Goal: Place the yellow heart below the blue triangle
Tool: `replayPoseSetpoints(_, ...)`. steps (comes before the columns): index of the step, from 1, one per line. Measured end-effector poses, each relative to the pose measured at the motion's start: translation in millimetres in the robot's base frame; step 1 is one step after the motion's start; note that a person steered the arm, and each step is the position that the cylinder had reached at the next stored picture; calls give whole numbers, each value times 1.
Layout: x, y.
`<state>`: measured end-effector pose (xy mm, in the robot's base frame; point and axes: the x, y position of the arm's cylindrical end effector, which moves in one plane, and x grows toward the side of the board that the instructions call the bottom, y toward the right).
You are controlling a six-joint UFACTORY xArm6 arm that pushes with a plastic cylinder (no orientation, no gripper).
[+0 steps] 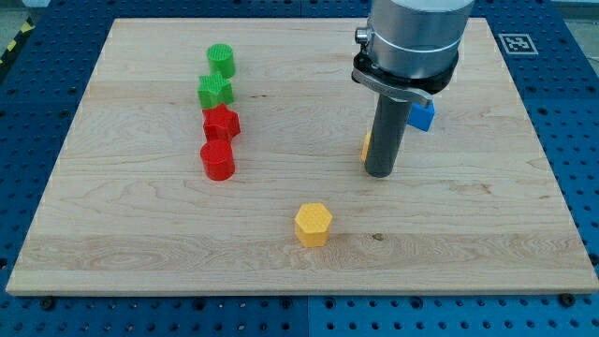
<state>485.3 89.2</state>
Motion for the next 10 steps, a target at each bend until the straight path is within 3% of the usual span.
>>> replayPoseSetpoints(5,-19,-38)
replayPoseSetpoints(10,-24,33)
